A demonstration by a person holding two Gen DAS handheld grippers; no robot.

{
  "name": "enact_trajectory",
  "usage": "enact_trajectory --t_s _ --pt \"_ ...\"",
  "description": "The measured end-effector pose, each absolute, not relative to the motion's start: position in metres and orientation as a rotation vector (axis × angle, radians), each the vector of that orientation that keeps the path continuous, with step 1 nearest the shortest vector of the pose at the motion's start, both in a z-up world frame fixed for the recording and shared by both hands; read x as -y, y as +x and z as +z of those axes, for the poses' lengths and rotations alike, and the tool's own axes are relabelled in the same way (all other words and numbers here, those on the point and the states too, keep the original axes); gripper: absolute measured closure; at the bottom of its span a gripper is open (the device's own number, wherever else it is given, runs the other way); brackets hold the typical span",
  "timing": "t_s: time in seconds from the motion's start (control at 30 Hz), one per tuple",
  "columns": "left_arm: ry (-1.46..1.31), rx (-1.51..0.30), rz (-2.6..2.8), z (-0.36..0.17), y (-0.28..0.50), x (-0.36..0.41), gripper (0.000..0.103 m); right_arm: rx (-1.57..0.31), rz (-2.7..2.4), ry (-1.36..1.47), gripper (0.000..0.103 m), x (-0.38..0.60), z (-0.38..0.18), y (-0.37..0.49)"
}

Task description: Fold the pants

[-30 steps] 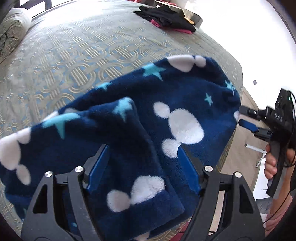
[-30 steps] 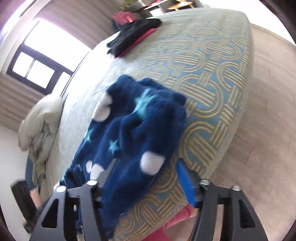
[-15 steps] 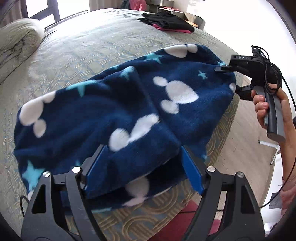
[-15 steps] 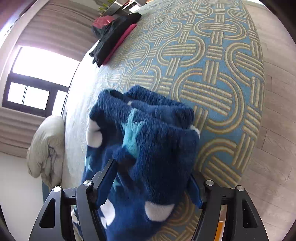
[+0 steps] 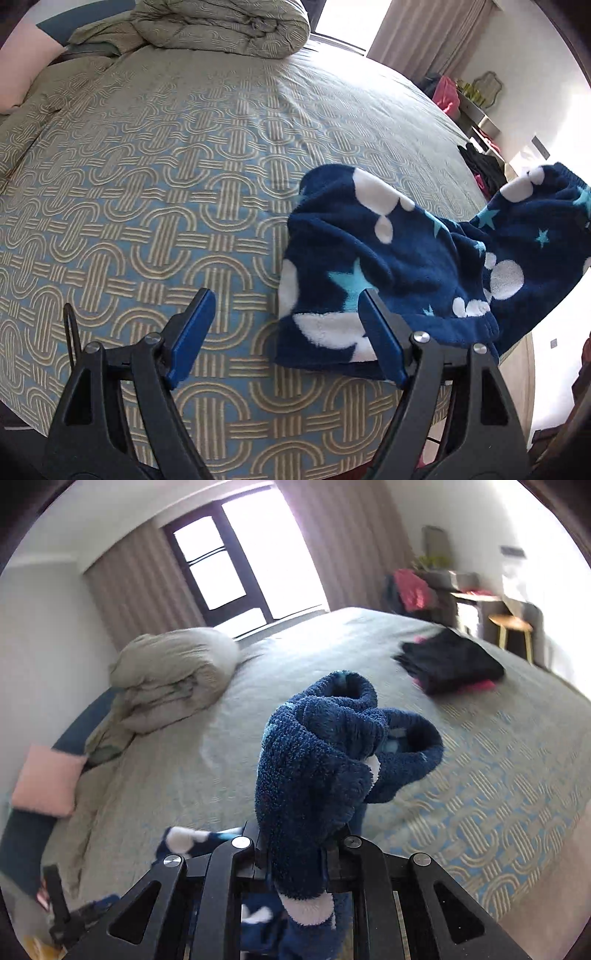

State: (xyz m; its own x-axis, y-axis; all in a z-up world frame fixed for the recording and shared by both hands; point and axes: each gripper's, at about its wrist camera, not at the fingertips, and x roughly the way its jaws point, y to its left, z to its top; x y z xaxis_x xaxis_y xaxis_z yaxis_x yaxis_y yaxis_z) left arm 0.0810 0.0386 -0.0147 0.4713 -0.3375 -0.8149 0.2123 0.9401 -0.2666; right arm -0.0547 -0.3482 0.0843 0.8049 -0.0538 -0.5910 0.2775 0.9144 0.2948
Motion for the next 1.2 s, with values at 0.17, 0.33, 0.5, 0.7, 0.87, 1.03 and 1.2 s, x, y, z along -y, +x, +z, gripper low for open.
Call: enact_trajectory --t_s 0.17,0.33,0.5,0.7,0.87,1.03,1.2 --pt "-0.145 -1.014 -0.316 -0.023 0.078 -0.059 0.023 -0.692 0.137 0.043 0.087 0.19 0.089 -0.008" --pt "-0.215 -1.032 -0.285 -0.037 0.07 -0.09 0.023 -1.068 0.282 -0.221 0.086 0.075 -0.034 0.045" --pt "-0.226 -1.032 -0.291 -0.043 0.067 -0.11 0.023 -1.061 0.298 -0.307 0.056 0.061 -0.041 0.035" --pt "-0.255 -1.01 -0.384 -0.03 0.071 -0.095 0.023 -1.068 0.415 -0.139 0.048 0.09 0.007 0.015" --pt "-0.354 -0.989 -0.5 -0.006 0.073 -0.077 0.023 -1.015 0.239 -0.046 0.038 0.147 0.024 0.005" --pt "-0.38 -0.925 -0.641 0.03 0.079 -0.038 0.023 -1.187 0.051 0.27 0.038 0.208 -0.036 -0.003" --pt "-0.348 -0.897 -0.796 0.041 0.086 0.021 0.023 -1.119 0.034 0.176 0.035 0.194 -0.043 -0.015"
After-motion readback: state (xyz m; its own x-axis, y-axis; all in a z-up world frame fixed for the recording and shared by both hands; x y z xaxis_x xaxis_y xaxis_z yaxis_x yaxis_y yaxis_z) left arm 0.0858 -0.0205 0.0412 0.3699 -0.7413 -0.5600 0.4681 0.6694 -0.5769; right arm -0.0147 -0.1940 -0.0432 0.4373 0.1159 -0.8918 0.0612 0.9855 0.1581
